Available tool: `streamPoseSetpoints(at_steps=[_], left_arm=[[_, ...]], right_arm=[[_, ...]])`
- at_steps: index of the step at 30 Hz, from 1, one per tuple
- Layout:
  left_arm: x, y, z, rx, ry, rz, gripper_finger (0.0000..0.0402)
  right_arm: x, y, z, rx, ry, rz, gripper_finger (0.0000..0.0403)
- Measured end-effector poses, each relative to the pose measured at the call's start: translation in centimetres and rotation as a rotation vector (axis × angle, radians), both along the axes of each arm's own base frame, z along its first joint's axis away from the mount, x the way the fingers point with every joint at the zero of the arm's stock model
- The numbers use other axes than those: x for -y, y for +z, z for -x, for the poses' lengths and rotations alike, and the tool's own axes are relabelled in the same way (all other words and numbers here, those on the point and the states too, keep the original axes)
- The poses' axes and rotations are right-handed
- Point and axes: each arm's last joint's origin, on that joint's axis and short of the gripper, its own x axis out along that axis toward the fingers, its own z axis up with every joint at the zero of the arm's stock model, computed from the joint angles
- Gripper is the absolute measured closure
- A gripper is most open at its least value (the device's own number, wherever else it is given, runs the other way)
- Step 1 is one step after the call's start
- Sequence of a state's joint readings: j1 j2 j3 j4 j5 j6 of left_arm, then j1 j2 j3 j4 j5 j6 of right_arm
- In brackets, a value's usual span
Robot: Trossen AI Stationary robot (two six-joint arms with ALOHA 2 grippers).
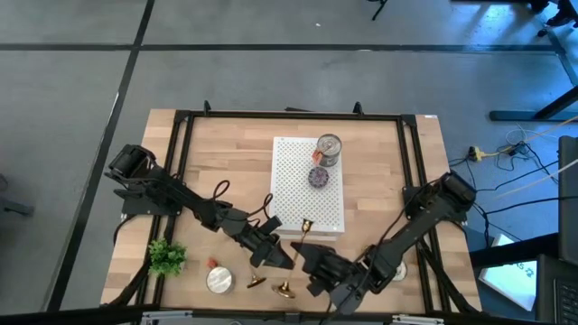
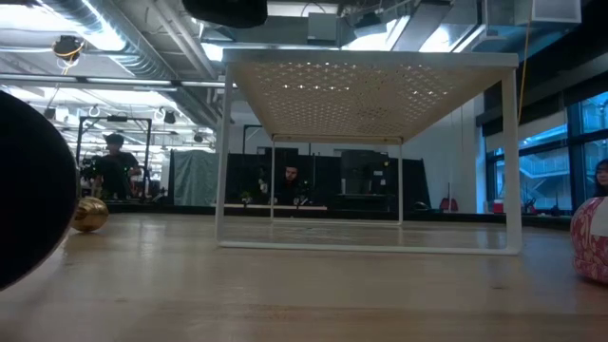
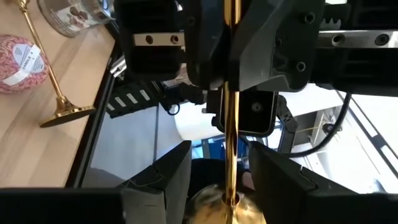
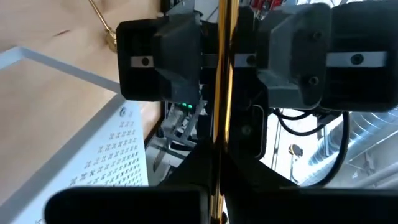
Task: Pick & Place candle stick holders
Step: Put the top gold candle holder on the shelf
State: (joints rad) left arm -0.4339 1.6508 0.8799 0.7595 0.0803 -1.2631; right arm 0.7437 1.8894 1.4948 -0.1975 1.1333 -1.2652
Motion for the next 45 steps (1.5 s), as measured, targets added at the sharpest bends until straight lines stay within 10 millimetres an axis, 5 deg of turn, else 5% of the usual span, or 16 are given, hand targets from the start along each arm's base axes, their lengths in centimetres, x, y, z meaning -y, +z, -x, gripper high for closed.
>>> streamPoseSetpoints(at_steps=[11, 24, 29, 36, 45], left_arm=[[0.3, 0.0, 0.1, 0.01, -0.015, -0.017, 0.0261], [0.4, -0.2, 0.2, -0.006, -0.032, -0.036, 0.0385], [0.5, -0.4, 0.3, -0.017, -0.042, -0.067, 0.0389], [1.1, 0.3, 0.6, 0.071, -0.03, -0.088, 0.0389], [1.1, 0.6, 0.5, 0.132, -0.008, -0.122, 0.0389]], right_arm=[[0.8, -0.4, -0.8, 0.004, -0.042, -0.006, 0.0384], [0.8, -0.4, -0.8, 0.024, -0.053, -0.041, 0.0384], [0.9, -0.2, -1.0, 0.06, -0.062, -0.087, 0.037], [0.4, 1.2, -1.6, 0.25, -0.076, -0.308, 0.0312], [0.0, 2.1, -1.5, 0.384, -0.101, -0.478, 0.0168]])
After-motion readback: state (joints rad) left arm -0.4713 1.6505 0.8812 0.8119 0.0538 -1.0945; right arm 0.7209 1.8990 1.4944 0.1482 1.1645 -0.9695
